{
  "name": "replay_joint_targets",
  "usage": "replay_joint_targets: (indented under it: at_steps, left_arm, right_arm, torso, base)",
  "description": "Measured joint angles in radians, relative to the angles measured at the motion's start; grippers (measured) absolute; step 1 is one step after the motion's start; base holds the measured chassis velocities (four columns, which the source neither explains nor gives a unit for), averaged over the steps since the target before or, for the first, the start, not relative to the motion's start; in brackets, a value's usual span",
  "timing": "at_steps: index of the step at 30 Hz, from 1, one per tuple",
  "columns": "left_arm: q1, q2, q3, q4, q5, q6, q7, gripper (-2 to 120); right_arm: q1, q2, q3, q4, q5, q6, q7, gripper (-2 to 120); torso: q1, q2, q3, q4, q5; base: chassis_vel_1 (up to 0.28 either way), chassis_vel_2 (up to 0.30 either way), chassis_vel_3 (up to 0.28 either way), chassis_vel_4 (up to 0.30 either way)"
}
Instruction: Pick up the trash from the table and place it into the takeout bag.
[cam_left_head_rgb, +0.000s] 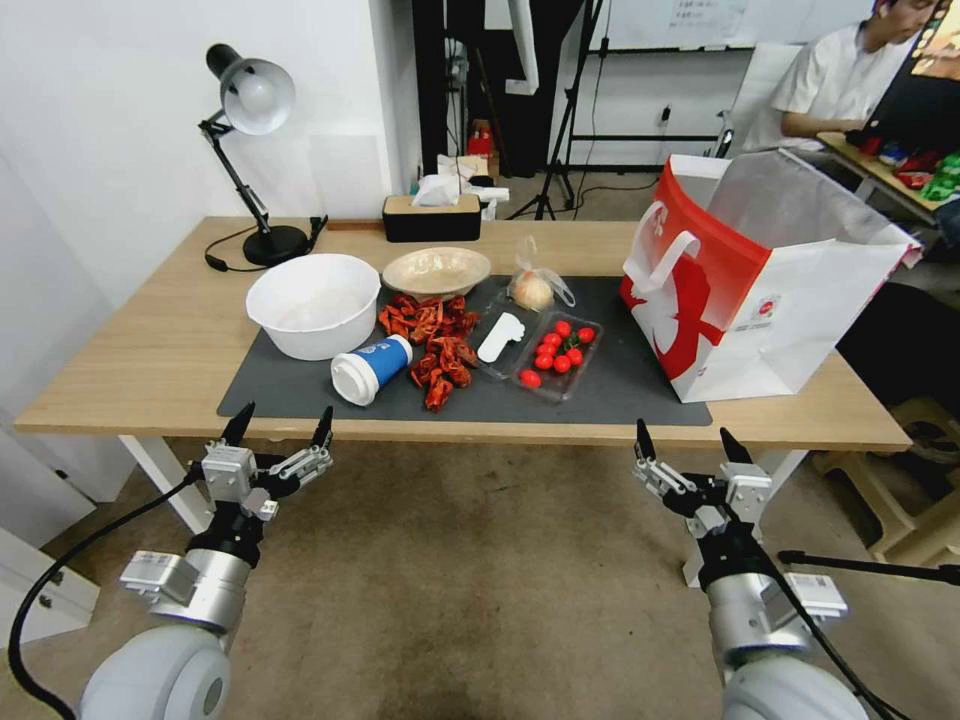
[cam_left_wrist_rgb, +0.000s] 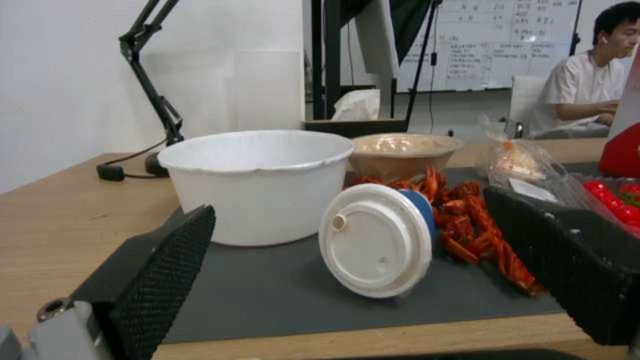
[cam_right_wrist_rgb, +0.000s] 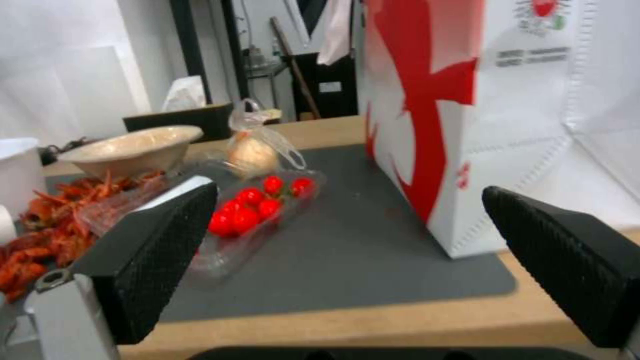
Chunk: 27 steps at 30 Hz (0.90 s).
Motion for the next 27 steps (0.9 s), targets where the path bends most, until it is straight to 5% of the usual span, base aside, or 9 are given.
replay_joint_targets:
  at_steps: [13, 27]
  left_arm:
    - [-0.008, 0.000, 0.003, 0.012, 0.004, 0.003, 0.000, 100]
    - [0.000, -0.008, -0.019, 0.009, 0.007, 0.006, -0.004, 100]
  right_arm:
    - [0.390, -0.114, -0.129, -0.134, 0.152, -0.092, -0.121, 100]
    - [0.822, -0.107, -0.443, -0.330, 0.245, -0.223, -0.015, 100]
  torso:
    - [0.000, 0.000, 0.000, 0.0002, 0.0000]
    - [0.000, 0.000, 0.000, 0.0000, 0.0001]
  base:
    - [0.000, 0.000, 0.000, 0.000]
    - [0.000, 0.000, 0.000, 0.000]
